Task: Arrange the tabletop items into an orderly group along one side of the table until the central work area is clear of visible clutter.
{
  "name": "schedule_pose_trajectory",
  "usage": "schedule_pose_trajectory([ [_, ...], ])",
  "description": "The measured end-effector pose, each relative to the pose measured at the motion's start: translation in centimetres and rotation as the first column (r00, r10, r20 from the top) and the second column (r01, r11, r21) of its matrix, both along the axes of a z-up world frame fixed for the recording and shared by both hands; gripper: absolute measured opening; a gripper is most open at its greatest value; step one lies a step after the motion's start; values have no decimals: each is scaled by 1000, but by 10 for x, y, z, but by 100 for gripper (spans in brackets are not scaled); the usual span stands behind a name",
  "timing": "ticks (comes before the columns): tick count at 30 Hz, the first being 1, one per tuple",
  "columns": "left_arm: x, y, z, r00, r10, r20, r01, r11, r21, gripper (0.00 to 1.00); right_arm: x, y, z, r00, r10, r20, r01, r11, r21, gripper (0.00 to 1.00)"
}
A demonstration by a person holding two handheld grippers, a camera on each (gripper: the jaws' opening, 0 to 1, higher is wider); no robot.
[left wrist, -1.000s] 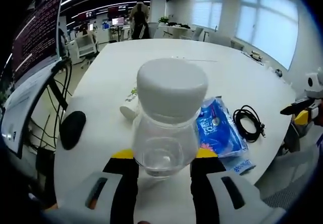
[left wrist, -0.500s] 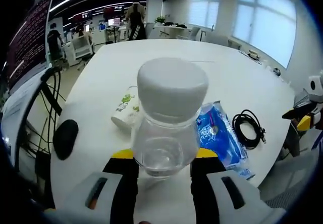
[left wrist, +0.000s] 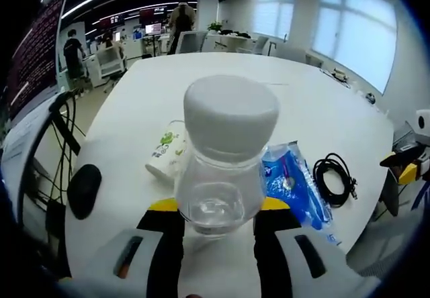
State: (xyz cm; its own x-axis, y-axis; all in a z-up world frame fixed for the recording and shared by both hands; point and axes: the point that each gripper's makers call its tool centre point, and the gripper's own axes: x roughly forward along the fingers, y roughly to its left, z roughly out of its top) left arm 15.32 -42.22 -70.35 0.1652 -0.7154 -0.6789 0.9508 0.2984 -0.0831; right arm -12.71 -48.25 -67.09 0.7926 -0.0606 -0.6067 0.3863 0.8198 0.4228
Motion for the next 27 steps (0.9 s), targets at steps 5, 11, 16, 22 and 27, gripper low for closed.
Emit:
schedule_pose_trajectory([
  [5, 0, -5, 0, 1000, -1, -5, 1, 1000, -4, 39, 1, -1, 0, 1000, -3, -1, 3, 1000, 0, 52],
  [11, -2, -15, 0, 1000, -27, -7, 27, 1000, -13, 39, 1, 0, -2, 1000, -2, -5, 2, 1000, 3, 52],
  [16, -4, -28, 0, 1000, -27, -6, 27, 999, -33, 38, 0, -1, -2, 1000, -6, -7, 6, 1000, 4, 52],
  [22, -6, -44, 3, 999, -14, -44, 11, 998, -61, 37, -7, -6, 0, 1000, -26, -10, 26, 1000, 4, 52],
  [27, -8, -58, 4, 998, -31, -47, 27, 997, -66, 37, -14, -10, 0, 999, -50, -13, 50, 999, 5, 52],
])
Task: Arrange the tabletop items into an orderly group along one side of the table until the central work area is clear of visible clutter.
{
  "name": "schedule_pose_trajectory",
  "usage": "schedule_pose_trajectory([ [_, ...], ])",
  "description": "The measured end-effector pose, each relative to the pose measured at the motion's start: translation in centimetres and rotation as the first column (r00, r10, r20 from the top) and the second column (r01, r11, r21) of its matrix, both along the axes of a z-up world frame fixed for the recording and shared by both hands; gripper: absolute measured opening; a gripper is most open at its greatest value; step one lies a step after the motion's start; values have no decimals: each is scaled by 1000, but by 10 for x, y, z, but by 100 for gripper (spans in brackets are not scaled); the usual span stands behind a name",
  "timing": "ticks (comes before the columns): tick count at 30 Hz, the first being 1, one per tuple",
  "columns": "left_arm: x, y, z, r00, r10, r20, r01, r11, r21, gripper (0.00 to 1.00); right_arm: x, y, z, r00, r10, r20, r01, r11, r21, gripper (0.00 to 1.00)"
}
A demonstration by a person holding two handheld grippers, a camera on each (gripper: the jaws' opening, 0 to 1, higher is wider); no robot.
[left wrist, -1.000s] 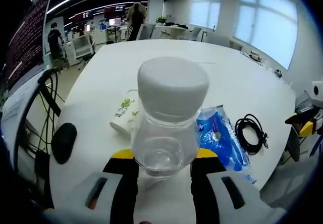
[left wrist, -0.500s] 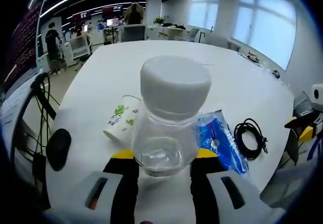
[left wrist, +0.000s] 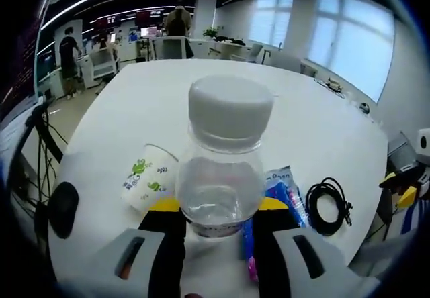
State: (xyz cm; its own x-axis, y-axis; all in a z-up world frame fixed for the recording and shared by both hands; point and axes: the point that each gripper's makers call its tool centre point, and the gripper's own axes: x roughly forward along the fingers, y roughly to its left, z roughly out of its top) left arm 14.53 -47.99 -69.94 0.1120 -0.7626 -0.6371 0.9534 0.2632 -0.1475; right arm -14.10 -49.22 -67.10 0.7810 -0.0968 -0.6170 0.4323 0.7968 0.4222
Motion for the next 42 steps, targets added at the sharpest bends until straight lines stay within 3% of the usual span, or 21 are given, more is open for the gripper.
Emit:
schedule_pose_trajectory([
  [7, 3, -22, 11, 1000, -14, 7, 14, 1000, -24, 37, -7, -3, -2, 1000, -21, -9, 22, 1000, 6, 51],
  [23, 48, -80, 34, 999, 28, 31, -26, 997, -72, 37, -12, -6, -8, 999, -25, -29, 26, 999, 25, 51],
  [32, 86, -101, 27, 996, 64, 57, -60, 996, -60, 37, -7, -10, -12, 999, -28, -34, 30, 999, 37, 52],
  [40, 116, -99, 13, 992, 102, 76, -99, 995, -31, 37, 0, -16, -13, 999, -19, -31, 20, 999, 38, 52],
  [42, 125, -96, 11, 988, 115, 106, -113, 993, -21, 37, 1, -16, -14, 999, -14, -33, 15, 999, 41, 52],
])
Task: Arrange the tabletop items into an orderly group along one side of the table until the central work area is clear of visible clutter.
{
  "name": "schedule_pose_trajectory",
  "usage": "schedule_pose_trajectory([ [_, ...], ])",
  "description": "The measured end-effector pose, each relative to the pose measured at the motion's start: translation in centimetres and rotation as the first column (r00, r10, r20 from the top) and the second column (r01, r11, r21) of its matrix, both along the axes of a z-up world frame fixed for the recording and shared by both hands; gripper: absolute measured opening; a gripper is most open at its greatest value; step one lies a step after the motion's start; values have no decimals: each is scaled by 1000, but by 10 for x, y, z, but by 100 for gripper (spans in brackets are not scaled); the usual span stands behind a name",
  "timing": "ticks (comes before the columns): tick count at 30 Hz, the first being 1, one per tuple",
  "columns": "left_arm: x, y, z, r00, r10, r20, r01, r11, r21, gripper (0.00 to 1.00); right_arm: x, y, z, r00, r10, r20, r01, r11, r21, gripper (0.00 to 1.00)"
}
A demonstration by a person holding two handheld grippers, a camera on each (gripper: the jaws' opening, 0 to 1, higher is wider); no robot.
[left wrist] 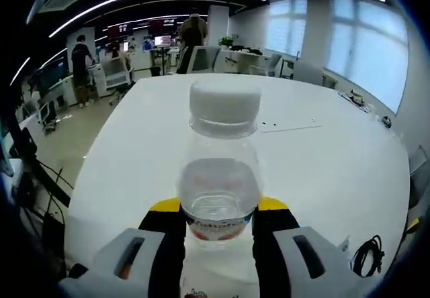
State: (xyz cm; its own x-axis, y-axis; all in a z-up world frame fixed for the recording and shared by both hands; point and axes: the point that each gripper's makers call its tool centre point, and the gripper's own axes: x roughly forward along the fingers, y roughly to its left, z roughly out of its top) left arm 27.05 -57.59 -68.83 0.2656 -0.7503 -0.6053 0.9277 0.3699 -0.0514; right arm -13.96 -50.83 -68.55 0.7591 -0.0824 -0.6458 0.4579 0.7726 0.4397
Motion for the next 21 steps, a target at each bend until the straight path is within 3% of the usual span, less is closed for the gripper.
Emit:
schedule_pose_trajectory([
  [1, 4, 1, -2, 1000, 0, 17, 0, 1000, 10, 37, 0, 0, 0, 1000, 1, -1, -1, 1000, 0, 52],
  [5, 12, 3, -5, 999, 43, -19, -43, 999, -14, 37, 0, -1, 0, 1000, 1, -2, -1, 1000, 0, 52],
  [7, 16, 1, -4, 1000, 27, 1, -27, 1000, -14, 37, 0, -2, -1, 1000, -4, -1, 4, 1000, 1, 52],
  [13, 14, 5, -8, 999, 20, 28, -20, 1000, 0, 38, 1, 1, -5, 1000, -3, -6, 3, 1000, 10, 52],
  [21, 18, 4, -8, 999, 48, 15, -47, 999, -6, 38, 10, 3, -4, 1000, 13, -2, -13, 1000, 11, 52],
])
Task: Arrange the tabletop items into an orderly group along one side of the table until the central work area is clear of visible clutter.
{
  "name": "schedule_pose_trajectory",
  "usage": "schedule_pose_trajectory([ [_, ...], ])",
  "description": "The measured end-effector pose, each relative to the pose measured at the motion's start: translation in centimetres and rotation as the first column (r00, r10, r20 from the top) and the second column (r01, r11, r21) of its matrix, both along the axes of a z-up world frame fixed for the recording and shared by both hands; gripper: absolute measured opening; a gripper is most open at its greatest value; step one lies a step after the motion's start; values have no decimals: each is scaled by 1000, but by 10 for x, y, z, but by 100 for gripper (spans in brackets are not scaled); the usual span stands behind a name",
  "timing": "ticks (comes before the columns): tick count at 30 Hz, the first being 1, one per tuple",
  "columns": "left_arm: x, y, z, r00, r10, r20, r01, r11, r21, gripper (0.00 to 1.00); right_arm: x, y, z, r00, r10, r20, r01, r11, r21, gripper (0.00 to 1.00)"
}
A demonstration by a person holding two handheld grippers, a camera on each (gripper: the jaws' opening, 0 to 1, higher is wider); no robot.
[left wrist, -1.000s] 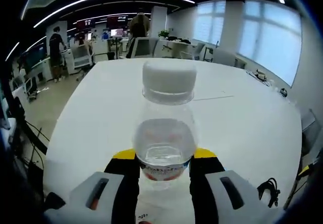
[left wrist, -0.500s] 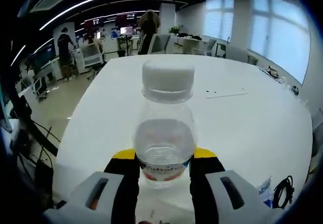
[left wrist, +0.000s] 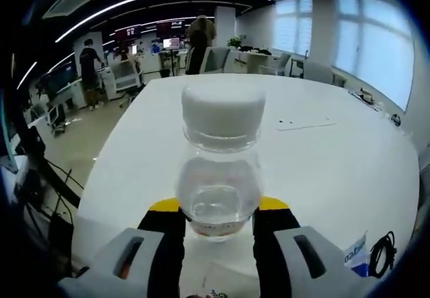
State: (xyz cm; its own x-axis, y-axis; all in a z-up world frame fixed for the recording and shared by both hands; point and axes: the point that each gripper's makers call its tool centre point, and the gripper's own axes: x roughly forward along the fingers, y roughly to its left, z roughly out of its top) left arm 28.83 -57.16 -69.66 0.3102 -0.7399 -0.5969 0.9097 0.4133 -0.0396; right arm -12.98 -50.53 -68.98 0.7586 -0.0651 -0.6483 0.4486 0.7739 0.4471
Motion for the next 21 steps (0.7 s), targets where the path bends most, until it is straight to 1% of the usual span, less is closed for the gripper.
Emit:
schedule_pose_trajectory([
  [8, -2, 1, 0, 999, 29, -28, -29, 1000, 9, 39, 0, -2, 3, 1000, 3, 3, -3, 1000, -9, 52],
  [12, -4, 2, 0, 999, 28, -41, -28, 1000, 6, 39, -3, -1, 4, 1000, 2, 1, -2, 1000, -11, 52],
  [14, -5, 2, 3, 998, 23, -64, -24, 1000, -17, 42, -3, -1, 4, 1000, -1, 5, 1, 1000, -12, 52],
  [16, -4, 4, 7, 998, 22, -58, -24, 999, -27, 45, -2, 0, 5, 1000, 0, 9, 0, 1000, -12, 52],
  [17, -5, 3, 8, 998, 17, -66, -19, 999, -34, 47, -1, 1, 5, 1000, 2, 8, -2, 1000, -13, 52],
  [18, -5, 4, 9, 997, 14, -71, -17, 999, -37, 49, -1, 2, 4, 1000, 3, 8, -3, 1000, -13, 52],
  [21, -7, 11, 9, 997, 6, -70, -8, 1000, -26, 49, 1, 5, 4, 1000, 8, 11, -8, 1000, -11, 52],
])
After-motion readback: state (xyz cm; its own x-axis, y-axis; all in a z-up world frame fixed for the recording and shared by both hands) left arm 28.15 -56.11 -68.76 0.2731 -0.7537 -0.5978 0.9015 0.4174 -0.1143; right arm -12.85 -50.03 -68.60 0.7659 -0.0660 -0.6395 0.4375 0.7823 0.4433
